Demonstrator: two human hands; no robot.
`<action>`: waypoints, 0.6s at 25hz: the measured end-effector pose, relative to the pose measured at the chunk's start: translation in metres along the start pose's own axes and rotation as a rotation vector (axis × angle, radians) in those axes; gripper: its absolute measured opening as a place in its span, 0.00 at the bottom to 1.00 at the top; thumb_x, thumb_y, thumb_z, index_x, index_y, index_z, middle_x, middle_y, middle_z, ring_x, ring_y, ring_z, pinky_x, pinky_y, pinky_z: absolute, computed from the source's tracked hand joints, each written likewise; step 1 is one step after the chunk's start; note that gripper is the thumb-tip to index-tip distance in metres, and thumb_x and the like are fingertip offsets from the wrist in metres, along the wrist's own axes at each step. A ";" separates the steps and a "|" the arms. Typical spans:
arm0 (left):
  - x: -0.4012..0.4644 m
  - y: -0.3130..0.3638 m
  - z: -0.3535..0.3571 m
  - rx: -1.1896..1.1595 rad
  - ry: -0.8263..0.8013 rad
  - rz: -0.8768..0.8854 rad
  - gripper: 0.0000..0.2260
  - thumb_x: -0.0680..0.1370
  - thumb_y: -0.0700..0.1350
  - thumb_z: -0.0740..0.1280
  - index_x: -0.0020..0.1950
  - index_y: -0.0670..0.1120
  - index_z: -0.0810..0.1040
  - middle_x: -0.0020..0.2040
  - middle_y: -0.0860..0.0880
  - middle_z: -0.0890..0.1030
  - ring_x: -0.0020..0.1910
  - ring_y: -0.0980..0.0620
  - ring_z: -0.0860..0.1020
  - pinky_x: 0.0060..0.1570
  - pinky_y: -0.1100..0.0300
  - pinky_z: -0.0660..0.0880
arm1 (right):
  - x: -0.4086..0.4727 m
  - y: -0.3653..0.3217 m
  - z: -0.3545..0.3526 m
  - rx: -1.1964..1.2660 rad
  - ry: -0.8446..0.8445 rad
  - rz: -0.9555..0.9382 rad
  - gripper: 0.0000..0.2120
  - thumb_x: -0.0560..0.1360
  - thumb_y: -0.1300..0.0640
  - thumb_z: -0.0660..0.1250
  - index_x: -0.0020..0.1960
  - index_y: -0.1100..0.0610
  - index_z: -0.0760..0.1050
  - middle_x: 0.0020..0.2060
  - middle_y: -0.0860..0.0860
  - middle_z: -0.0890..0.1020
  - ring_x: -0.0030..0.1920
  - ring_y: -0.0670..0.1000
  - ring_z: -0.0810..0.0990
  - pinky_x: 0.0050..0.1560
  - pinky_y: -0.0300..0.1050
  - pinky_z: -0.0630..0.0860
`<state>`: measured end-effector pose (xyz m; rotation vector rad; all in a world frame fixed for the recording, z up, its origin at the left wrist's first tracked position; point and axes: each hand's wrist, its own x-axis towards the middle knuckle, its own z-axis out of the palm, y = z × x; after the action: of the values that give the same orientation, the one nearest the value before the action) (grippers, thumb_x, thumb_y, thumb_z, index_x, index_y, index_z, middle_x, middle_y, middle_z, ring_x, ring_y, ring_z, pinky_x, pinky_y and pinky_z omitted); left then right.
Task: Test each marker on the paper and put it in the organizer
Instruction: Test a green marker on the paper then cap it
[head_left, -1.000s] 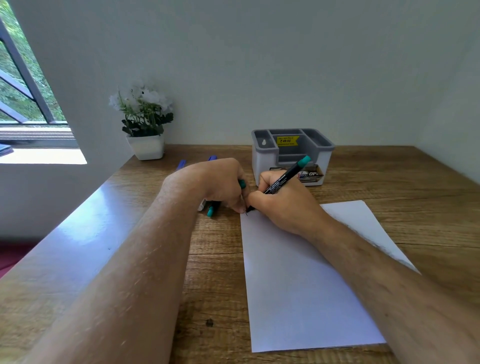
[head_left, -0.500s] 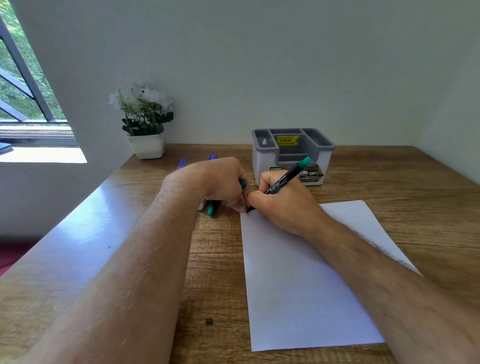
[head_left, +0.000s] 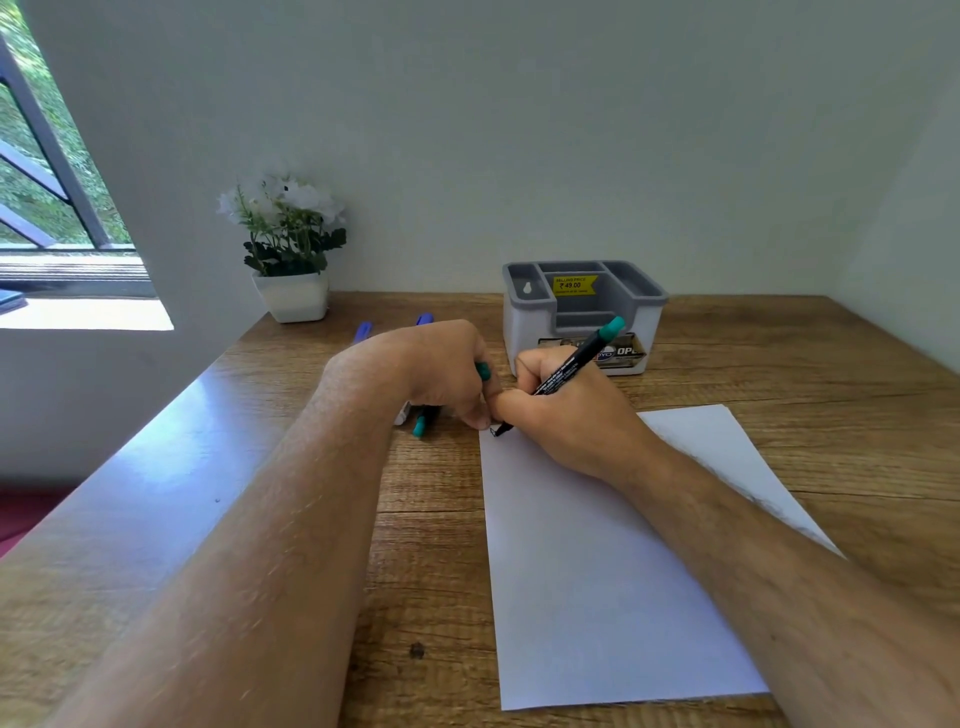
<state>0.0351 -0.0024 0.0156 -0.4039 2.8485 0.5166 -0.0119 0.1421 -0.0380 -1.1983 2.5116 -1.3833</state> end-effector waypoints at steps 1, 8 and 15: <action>0.000 0.000 0.000 0.001 0.000 0.000 0.08 0.72 0.44 0.76 0.46 0.53 0.79 0.45 0.53 0.81 0.50 0.52 0.78 0.58 0.53 0.72 | 0.000 0.000 0.000 0.002 -0.001 -0.001 0.16 0.70 0.54 0.72 0.30 0.54 0.69 0.26 0.47 0.73 0.28 0.42 0.71 0.26 0.36 0.66; 0.000 0.000 -0.001 0.001 -0.026 -0.008 0.08 0.73 0.44 0.75 0.44 0.55 0.78 0.45 0.53 0.80 0.49 0.53 0.76 0.58 0.53 0.71 | 0.000 0.006 0.004 -0.056 0.123 -0.055 0.18 0.69 0.55 0.74 0.29 0.52 0.66 0.26 0.47 0.73 0.29 0.42 0.71 0.25 0.34 0.66; -0.002 -0.005 -0.004 -0.303 0.104 0.081 0.07 0.74 0.42 0.72 0.44 0.55 0.85 0.35 0.61 0.80 0.38 0.60 0.75 0.39 0.62 0.69 | -0.001 0.007 -0.016 0.671 0.093 0.147 0.13 0.72 0.62 0.64 0.32 0.52 0.68 0.25 0.54 0.72 0.20 0.45 0.64 0.20 0.36 0.60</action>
<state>0.0382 -0.0079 0.0181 -0.3764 2.8991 0.9768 -0.0217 0.1557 -0.0343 -0.8057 1.8576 -2.0260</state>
